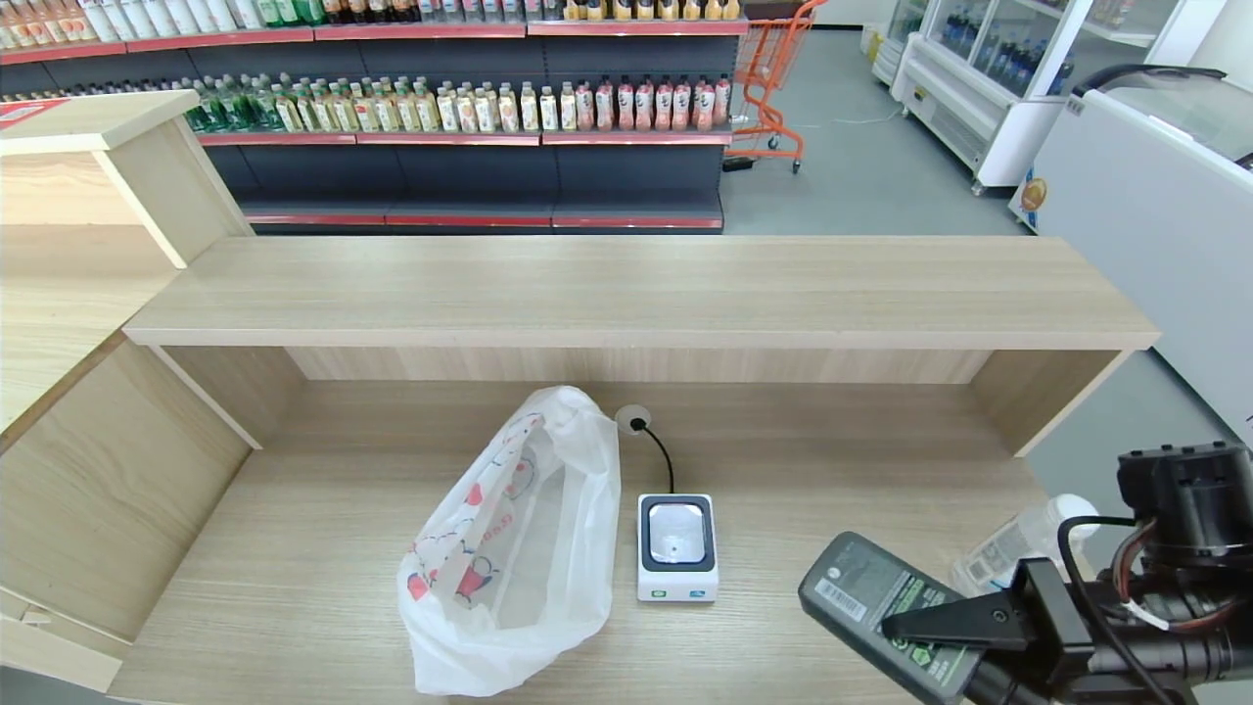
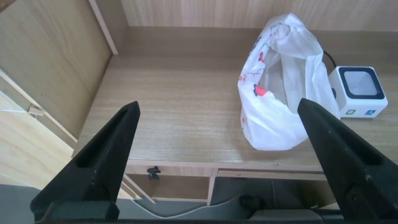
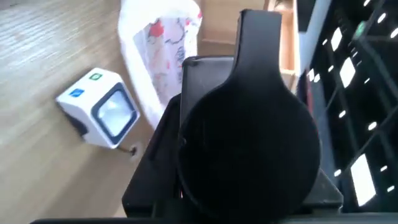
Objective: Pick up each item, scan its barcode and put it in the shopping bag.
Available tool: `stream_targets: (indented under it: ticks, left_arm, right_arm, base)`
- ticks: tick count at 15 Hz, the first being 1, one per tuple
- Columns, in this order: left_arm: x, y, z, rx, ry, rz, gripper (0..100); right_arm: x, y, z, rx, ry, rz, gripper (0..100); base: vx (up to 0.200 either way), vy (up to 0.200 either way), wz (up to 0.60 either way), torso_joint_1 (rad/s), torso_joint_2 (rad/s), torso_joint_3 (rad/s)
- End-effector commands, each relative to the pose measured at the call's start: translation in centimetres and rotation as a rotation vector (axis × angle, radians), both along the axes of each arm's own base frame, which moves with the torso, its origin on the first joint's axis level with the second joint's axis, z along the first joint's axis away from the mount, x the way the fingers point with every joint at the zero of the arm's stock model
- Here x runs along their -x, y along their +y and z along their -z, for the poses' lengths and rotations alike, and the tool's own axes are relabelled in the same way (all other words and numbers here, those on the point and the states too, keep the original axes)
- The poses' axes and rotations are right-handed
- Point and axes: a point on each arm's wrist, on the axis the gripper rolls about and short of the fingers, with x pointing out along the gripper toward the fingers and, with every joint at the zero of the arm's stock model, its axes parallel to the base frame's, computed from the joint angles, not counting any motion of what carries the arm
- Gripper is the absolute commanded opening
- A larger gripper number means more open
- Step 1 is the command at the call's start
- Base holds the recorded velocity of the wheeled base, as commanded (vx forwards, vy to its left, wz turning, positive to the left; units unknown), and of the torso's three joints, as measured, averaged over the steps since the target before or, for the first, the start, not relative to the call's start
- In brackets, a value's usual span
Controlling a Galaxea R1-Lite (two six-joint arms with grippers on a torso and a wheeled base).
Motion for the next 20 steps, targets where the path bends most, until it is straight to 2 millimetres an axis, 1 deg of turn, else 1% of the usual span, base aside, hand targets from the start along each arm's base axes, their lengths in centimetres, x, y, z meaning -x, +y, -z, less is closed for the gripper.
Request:
stream_targets:
  ticks: [1,2,4,5,7,10,18,20]
  left_arm:
    - [0.0,0.0,0.0,0.0,0.0,0.0,100]
    - [0.0,0.0,0.0,0.0,0.0,0.0,100]
    - [0.0,0.0,0.0,0.0,0.0,0.0,100]
    - [0.0,0.0,0.0,0.0,0.0,0.0,100]
    - [0.0,0.0,0.0,0.0,0.0,0.0,100]
    - [0.0,0.0,0.0,0.0,0.0,0.0,100]
    - [0.0,0.0,0.0,0.0,0.0,0.0,100]
    - [0.0,0.0,0.0,0.0,0.0,-0.002,100]
  right_arm:
    - [0.2,2.3,0.0,0.012,-0.1,-0.149,0]
    - [0.3,3.2,0.4,0.016,-0.141,-0.207,0]
    - [0.6,4.8,1.6,-0.004,-0.146,-0.34,0]
    - [0.6,5.0,1.7,-0.008,-0.151,-0.361,0]
    - [0.9,5.0,1.3,-0.014,-0.186,-0.37,0]
    - [0.7,4.6,1.0,-0.026,-0.218,-0.366,0]
    - [0.4,4.7,1.2,-0.027,-0.237,-0.367,0]
    - [0.1,4.9,1.6,-0.023,-0.219,-0.367,0]
  base:
    - [0.0,0.0,0.0,0.0,0.0,0.0]
    - [0.0,0.0,0.0,0.0,0.0,0.0]
    - [0.0,0.0,0.0,0.0,0.0,0.0]
    - [0.0,0.0,0.0,0.0,0.0,0.0]
    - [0.0,0.0,0.0,0.0,0.0,0.0]
    - [0.0,0.0,0.0,0.0,0.0,0.0]
    - [0.0,0.0,0.0,0.0,0.0,0.0]
    - [0.0,0.0,0.0,0.0,0.0,0.0]
